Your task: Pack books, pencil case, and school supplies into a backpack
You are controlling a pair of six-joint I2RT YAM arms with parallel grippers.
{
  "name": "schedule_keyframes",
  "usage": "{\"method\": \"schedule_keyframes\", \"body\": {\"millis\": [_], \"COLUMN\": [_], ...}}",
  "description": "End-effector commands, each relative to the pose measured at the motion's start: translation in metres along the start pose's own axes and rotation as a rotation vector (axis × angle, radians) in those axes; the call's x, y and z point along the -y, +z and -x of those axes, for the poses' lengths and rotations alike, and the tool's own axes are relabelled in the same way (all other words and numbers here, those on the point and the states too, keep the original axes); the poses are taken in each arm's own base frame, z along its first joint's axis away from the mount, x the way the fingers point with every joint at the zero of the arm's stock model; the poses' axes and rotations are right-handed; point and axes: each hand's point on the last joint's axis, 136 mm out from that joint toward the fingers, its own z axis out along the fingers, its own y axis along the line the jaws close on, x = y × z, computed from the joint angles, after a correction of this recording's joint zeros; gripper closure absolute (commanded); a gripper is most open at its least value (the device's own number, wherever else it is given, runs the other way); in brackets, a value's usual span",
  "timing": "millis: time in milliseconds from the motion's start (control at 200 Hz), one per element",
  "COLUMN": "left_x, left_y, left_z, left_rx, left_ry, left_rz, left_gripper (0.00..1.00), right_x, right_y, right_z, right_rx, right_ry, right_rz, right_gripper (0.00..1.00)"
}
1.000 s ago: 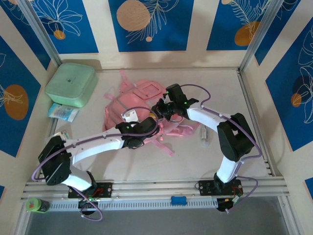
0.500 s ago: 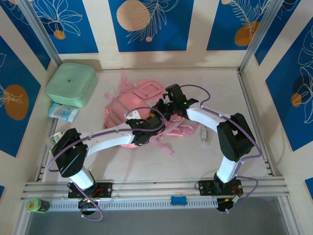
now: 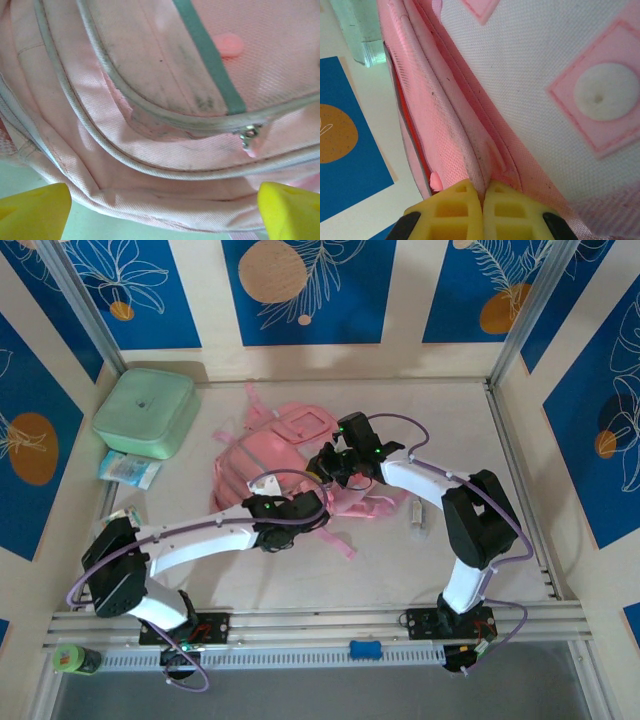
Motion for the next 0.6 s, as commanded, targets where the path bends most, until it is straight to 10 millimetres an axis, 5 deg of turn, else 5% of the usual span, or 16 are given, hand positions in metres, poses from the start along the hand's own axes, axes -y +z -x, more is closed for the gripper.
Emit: {"method": "schedule_keyframes", "body": {"millis": [0,420,595], "left_x": [0.015,0.027,0.043], "left_y": [-0.010,0.019,0.018], "left_z": [0.010,0.019,0.019], "left_rx": [0.021,0.046,0.037], "left_ry": [0.037,-0.070,-0.069], "left_rz": [-0.031,0.032,-0.016], "left_gripper": [0.01,0.00,0.24], "right_x": [-0.023,-0.024,-0.025], "right_y": [0.000,0.000,0.000], "right_z": [0.005,0.001,0.000], "right_rx": [0.014,0.006,0.004], "right_ry": [-0.034,-0.024,-0.026], "right_rz": [0.054,0.057,0.058], "right_gripper": [1.00,1.00,1.00]}}
